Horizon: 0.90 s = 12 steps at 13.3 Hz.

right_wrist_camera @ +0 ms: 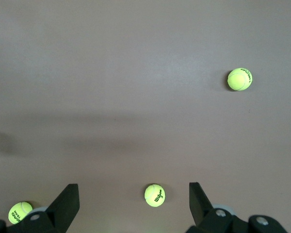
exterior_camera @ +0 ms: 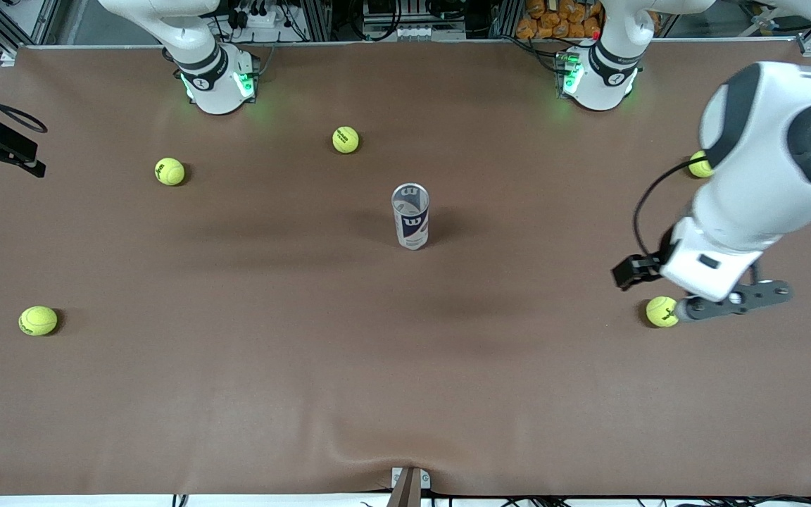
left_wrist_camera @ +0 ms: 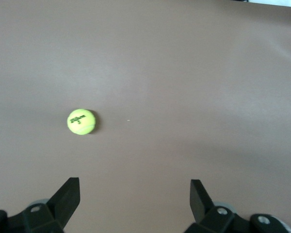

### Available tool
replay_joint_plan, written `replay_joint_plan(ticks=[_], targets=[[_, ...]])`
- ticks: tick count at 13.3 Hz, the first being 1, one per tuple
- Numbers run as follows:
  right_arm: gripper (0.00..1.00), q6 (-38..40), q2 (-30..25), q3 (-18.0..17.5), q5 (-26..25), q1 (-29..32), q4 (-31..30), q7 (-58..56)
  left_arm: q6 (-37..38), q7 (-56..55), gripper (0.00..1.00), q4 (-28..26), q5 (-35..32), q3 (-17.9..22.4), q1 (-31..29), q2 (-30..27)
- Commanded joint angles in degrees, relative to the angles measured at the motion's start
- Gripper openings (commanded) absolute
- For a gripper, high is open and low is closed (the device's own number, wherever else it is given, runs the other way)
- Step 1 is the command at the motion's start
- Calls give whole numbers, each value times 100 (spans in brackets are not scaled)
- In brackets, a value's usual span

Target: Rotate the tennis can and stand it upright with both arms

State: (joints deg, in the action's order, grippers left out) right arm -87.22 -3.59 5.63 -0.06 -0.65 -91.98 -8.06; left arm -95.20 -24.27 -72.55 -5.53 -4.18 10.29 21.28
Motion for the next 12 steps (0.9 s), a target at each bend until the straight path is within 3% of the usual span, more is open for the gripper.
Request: replay_joint_plan(ticks=[1, 6, 9, 12], targets=[[100, -5, 8, -35, 93, 65, 22, 41, 116, 439, 100, -163, 26, -74, -316, -195], [100, -5, 25, -35, 93, 56, 31, 41, 195, 800, 100, -232, 263, -74, -686, -466], [100, -5, 25, -35, 85, 56, 31, 41, 283, 1133, 100, -741, 272, -276, -1046, -1071], [100, -136, 16, -44, 93, 39, 13, 41, 740, 1170, 100, -1033, 411, -276, -1012, -1679]])
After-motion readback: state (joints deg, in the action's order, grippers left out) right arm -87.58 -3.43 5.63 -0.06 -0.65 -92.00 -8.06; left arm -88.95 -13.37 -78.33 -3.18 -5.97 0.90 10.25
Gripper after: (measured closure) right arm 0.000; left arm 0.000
